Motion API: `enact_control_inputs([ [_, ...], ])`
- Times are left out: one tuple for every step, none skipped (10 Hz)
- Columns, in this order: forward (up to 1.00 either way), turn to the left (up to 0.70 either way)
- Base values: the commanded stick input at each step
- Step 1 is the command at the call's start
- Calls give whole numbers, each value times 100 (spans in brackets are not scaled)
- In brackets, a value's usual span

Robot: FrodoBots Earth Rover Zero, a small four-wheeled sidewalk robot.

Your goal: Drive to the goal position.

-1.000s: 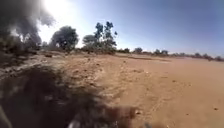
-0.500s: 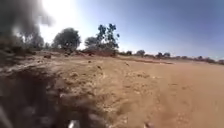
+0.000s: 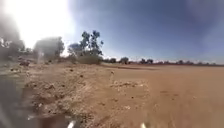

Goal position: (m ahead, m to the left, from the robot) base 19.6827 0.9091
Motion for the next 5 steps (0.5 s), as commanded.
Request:
enact_control_inputs([
  [70, 0],
  [70, 0],
  [70, -18],
  [70, -27],
  [70, -11],
])
